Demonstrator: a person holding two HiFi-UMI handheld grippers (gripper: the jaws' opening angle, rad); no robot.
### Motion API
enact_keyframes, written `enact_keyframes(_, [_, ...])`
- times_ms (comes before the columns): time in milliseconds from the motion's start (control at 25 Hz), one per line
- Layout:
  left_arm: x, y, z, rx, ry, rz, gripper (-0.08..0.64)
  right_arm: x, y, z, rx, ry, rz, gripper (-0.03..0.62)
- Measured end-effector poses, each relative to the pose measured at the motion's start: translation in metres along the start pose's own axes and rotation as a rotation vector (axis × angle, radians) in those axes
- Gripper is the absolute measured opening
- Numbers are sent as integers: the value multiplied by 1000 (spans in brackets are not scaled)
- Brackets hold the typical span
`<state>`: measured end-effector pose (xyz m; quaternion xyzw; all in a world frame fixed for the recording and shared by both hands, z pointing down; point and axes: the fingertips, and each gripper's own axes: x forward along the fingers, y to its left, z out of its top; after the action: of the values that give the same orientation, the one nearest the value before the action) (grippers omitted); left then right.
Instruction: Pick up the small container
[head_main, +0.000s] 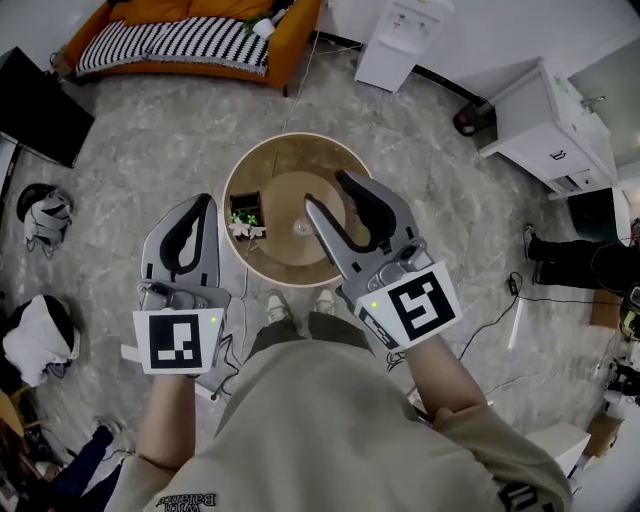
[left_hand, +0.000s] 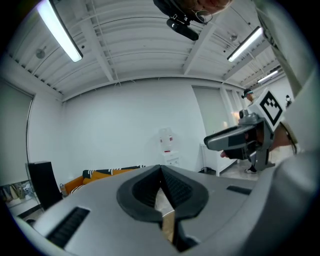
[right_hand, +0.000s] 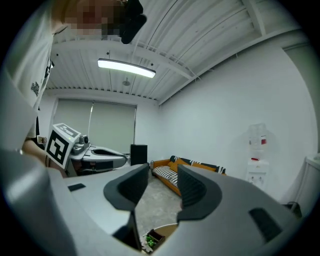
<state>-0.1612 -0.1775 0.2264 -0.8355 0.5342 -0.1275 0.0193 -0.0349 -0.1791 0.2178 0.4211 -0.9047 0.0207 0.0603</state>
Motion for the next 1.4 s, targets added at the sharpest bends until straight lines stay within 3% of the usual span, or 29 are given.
enact_keyframes(200, [25, -2, -9, 17, 11, -7, 6, 22, -21, -22, -6, -19, -36, 230])
enact_keyframes(560, [83, -13, -65, 9, 47, -34, 6, 65, -54, -110, -1, -6, -69, 261])
enact_keyframes(880, [126, -17, -151, -105, 125, -23, 6, 92, -52, -222, 12, 105, -65, 278])
enact_keyframes(1040, [143, -25, -197, -93, 143, -39, 6, 101, -44, -281, 49, 167, -52, 288])
enact_keyframes(1400, [155, -48, -304, -163, 224, -64, 6, 126, -29, -416, 118, 282, -35, 307])
